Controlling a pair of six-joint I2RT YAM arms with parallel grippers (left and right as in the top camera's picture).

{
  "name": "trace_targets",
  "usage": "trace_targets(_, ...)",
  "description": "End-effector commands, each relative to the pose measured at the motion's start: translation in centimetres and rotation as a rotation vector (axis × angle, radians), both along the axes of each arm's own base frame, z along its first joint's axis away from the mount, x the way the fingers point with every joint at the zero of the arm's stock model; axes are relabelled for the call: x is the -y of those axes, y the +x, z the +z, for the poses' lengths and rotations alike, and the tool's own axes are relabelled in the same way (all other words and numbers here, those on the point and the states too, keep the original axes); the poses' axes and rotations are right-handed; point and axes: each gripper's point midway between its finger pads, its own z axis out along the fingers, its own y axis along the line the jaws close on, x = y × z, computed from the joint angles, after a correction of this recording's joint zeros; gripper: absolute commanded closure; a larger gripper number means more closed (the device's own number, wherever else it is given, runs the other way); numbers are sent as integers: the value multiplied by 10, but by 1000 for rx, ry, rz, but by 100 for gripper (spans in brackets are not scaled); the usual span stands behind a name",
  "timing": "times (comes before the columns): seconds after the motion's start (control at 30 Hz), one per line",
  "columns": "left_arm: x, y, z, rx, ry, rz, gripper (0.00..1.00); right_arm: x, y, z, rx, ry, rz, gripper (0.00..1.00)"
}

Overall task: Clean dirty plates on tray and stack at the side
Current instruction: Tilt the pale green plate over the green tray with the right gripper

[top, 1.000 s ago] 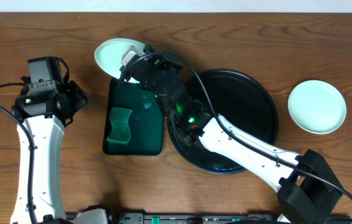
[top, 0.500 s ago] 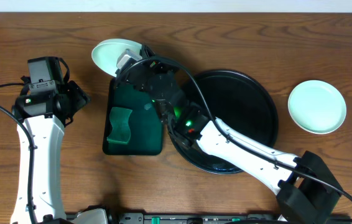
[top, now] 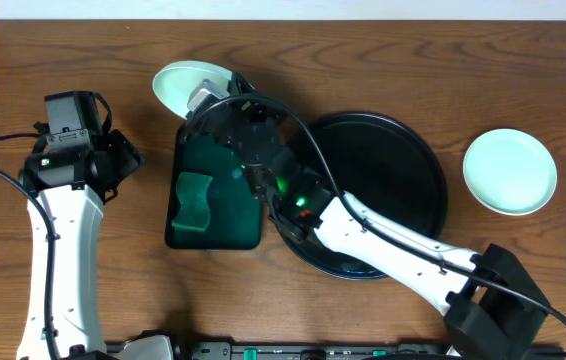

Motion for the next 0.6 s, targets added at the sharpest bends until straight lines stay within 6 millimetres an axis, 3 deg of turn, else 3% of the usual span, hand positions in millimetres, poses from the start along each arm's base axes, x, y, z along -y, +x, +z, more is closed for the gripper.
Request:
trace_targets(0.0,-1,2,5,15,-1,8,19,4,-4,19,8,83,-36,99)
trace_targets(0.23,-1,2,5,15,-1,8,19,13,-2,11,-42,159,-94,99)
trace_targets(0.3,-1,2,5,15,-1,8,19,16,-2,3,-76,177,-108,99)
trace_targets(0.43,-1,2,5,15,-1,8,19,22,0,-21,-219,377,-149,99)
trace_targets(0.57,-1,2,5,15,-1,8,19,17,-2,-48,-375,452,-114,99)
